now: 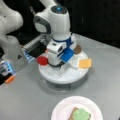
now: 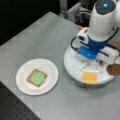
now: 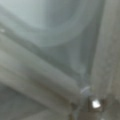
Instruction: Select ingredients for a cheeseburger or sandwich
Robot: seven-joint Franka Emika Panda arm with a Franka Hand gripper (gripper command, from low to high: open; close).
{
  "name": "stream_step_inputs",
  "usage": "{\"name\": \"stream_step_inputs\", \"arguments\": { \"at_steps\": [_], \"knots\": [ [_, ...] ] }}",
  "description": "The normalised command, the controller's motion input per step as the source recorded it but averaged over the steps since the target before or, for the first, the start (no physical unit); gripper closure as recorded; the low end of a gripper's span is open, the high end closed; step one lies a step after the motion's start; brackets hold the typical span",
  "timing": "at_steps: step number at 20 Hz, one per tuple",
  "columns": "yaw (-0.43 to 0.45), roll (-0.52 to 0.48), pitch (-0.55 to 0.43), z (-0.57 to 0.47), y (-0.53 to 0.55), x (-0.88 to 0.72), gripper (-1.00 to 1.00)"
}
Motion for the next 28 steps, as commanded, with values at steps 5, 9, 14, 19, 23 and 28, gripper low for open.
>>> {"name": "stream_step_inputs", "arguments": {
  "at_steps": [5, 9, 14, 19, 23, 28],
  "knots": [
    [0.147, -0.063, -0.125, -0.08, 0.0, -0.08, -1.0],
    [0.175, -0.034, -0.127, -0.09, -0.06, -0.1, -1.0],
    [0.173, -0.023, -0.131, -0.11, -0.13, -0.12, -1.0],
    [0.167, -0.027, -0.13, -0.09, -0.15, -0.14, -1.0],
    [0.206, -0.045, -0.133, -0.11, -0.16, -0.16, -1.0],
    [0.242, -0.033, -0.149, -0.12, -0.13, -0.16, -1.0]
  ]
}}
